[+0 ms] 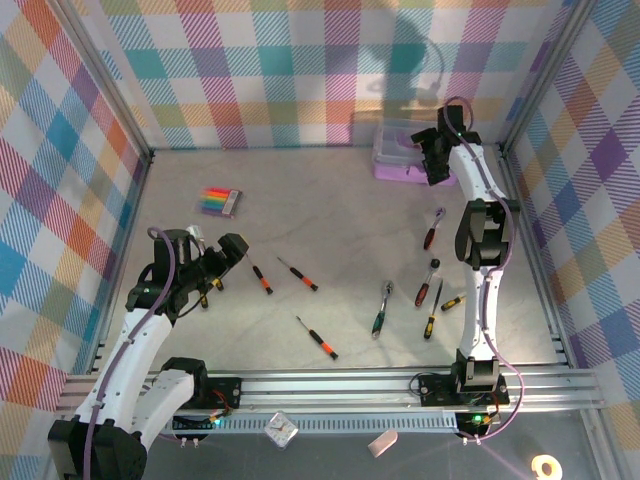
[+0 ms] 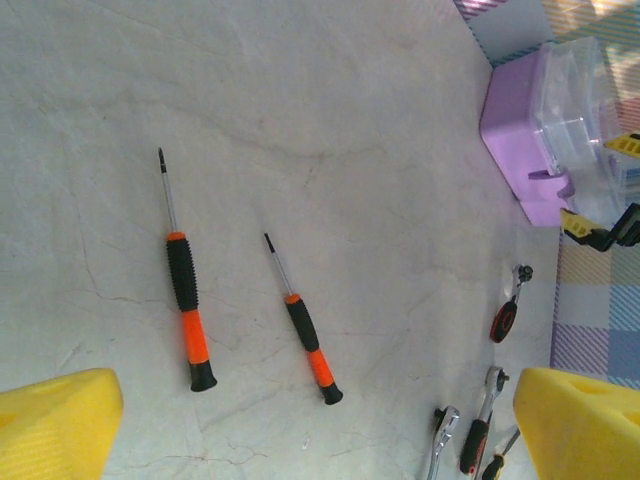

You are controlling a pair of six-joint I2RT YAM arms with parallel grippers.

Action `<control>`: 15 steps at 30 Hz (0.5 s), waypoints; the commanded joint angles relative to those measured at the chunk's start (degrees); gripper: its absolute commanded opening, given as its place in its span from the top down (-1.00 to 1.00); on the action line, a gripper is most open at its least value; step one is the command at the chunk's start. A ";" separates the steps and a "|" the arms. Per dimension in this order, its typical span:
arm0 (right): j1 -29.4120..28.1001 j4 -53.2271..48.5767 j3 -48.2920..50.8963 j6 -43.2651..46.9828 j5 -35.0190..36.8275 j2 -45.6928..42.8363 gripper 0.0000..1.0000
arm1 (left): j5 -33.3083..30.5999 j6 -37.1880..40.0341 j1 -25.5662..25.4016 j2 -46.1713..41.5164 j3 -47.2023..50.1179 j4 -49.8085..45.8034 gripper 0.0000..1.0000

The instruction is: Pack the tool kit

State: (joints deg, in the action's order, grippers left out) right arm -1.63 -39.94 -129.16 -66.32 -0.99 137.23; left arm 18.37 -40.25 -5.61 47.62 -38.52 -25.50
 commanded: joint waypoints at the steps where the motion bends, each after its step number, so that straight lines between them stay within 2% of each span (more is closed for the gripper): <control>1: 0.27 -2.17 0.72 -1.77 -1.52 1.54 -0.90 | -0.65 0.62 -0.51 -0.38 -2.50 -1.51 -0.99; 4: -0.22 -3.55 0.84 0.94 -2.91 1.49 -0.79 | -0.97 0.61 -0.60 -0.52 -3.02 -2.18 -0.99; 10: -1.51 0.14 9.09 7.45 -5.29 -3.24 -0.77 | -1.78 -0.03 -0.91 -0.47 -3.50 -2.78 -1.00; 15: -1.81 -1.92 9.06 13.95 -9.02 -3.69 -0.73 | -1.25 -0.27 -1.50 1.09 -3.23 -2.50 -0.97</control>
State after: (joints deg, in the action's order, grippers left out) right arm -2.04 -35.03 -122.65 -58.57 -6.17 134.23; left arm 17.04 -40.32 -6.35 48.01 -40.25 -27.03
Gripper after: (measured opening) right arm 0.868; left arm 0.985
